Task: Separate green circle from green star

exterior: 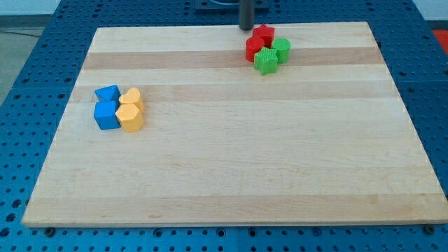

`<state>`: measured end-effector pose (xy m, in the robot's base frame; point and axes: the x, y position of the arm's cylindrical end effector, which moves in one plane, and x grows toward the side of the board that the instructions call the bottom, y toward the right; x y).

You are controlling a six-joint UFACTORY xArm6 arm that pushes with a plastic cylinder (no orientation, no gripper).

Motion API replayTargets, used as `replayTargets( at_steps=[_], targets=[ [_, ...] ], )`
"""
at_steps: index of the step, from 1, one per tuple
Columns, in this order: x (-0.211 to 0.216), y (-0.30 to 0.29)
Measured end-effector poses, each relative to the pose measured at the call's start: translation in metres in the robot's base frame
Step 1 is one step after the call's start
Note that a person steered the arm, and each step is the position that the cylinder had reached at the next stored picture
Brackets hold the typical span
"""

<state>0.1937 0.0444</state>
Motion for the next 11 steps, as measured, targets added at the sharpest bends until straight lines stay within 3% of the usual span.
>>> replayTargets(
  at_steps=[2,8,11],
  targets=[
    [0.013,0.06],
    [0.121,0.052],
    [0.199,0.052]
  ],
)
